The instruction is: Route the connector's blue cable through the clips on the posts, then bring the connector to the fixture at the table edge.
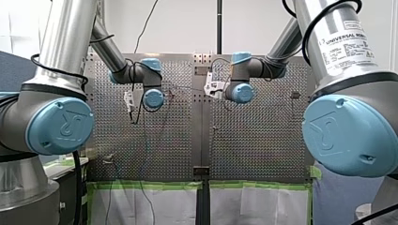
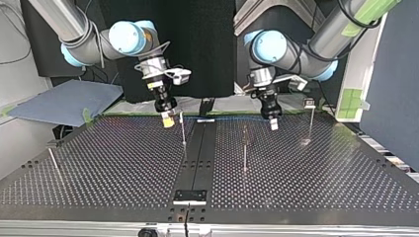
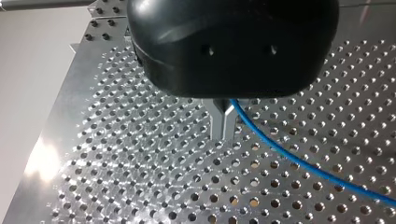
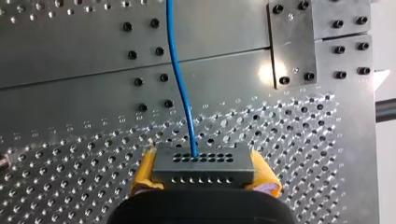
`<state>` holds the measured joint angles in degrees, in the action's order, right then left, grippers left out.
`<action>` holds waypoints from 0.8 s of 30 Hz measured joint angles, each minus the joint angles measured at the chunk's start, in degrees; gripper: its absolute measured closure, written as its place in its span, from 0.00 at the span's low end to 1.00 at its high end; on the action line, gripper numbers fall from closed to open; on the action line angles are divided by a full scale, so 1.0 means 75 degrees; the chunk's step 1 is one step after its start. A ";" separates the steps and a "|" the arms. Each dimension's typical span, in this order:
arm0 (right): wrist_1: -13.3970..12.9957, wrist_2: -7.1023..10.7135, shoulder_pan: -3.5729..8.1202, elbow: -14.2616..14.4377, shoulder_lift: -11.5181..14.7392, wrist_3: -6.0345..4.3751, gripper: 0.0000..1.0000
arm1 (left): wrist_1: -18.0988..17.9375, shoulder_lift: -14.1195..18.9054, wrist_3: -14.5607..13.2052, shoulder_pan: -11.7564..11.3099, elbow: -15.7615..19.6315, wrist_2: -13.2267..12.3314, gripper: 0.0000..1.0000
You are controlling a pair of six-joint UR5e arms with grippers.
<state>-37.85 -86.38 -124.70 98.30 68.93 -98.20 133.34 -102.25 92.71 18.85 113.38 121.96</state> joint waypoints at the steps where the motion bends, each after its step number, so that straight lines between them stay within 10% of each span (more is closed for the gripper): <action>1: -0.0001 0.0016 0.0001 -0.0014 -0.0002 -0.0002 1.00 | 0.0018 0.0000 0.0000 -0.0014 -0.0019 -0.0007 1.00; 24: -0.0061 -0.0067 0.0028 -0.0055 -0.0213 -0.0157 1.00 | 0.0153 -0.0334 0.0001 -0.0312 -0.0282 -0.0522 1.00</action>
<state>-38.31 -86.88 -124.50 97.89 67.33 -99.38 134.49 -104.75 92.72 16.51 111.26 118.04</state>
